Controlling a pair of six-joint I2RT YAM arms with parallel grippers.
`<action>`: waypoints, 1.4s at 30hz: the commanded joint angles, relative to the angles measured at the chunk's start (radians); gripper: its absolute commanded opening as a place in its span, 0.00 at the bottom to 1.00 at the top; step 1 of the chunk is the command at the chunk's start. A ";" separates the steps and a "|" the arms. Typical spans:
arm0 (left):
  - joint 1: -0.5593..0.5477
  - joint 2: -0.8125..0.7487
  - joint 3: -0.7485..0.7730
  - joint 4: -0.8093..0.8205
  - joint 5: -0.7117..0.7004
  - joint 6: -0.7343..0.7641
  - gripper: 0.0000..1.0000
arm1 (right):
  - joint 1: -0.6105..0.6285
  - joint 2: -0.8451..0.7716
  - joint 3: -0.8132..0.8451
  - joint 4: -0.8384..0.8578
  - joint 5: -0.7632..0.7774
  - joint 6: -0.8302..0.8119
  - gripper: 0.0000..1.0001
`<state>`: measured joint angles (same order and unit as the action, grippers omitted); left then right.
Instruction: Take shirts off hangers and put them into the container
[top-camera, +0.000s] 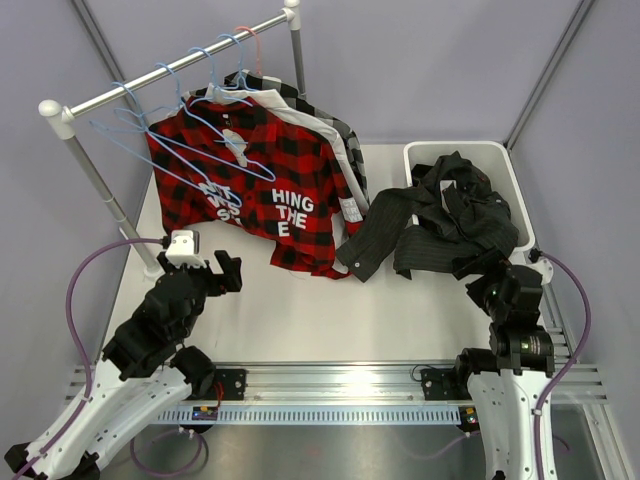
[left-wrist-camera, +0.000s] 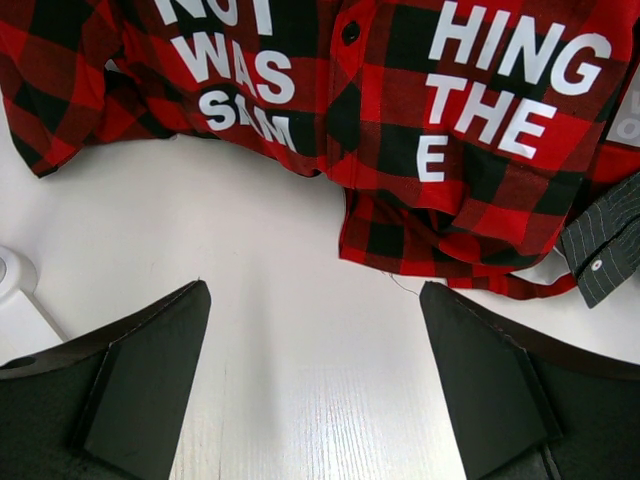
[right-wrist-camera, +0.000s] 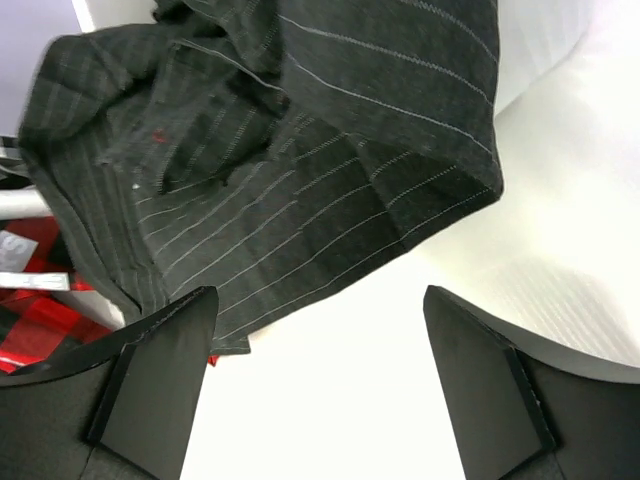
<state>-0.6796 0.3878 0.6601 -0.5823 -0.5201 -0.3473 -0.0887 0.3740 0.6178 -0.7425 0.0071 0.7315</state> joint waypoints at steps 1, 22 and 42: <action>0.003 0.005 -0.007 0.038 -0.009 0.007 0.93 | 0.001 0.005 -0.059 0.072 -0.030 0.057 0.91; 0.003 -0.001 -0.008 0.036 -0.009 -0.001 0.93 | 0.000 0.092 -0.059 0.331 0.025 0.040 0.36; 0.003 0.002 -0.008 0.036 0.000 0.018 0.93 | 0.001 0.388 0.236 0.414 0.050 -0.020 0.00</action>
<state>-0.6796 0.3943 0.6598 -0.5823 -0.5198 -0.3393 -0.0887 0.6796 0.7509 -0.4305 0.0158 0.7349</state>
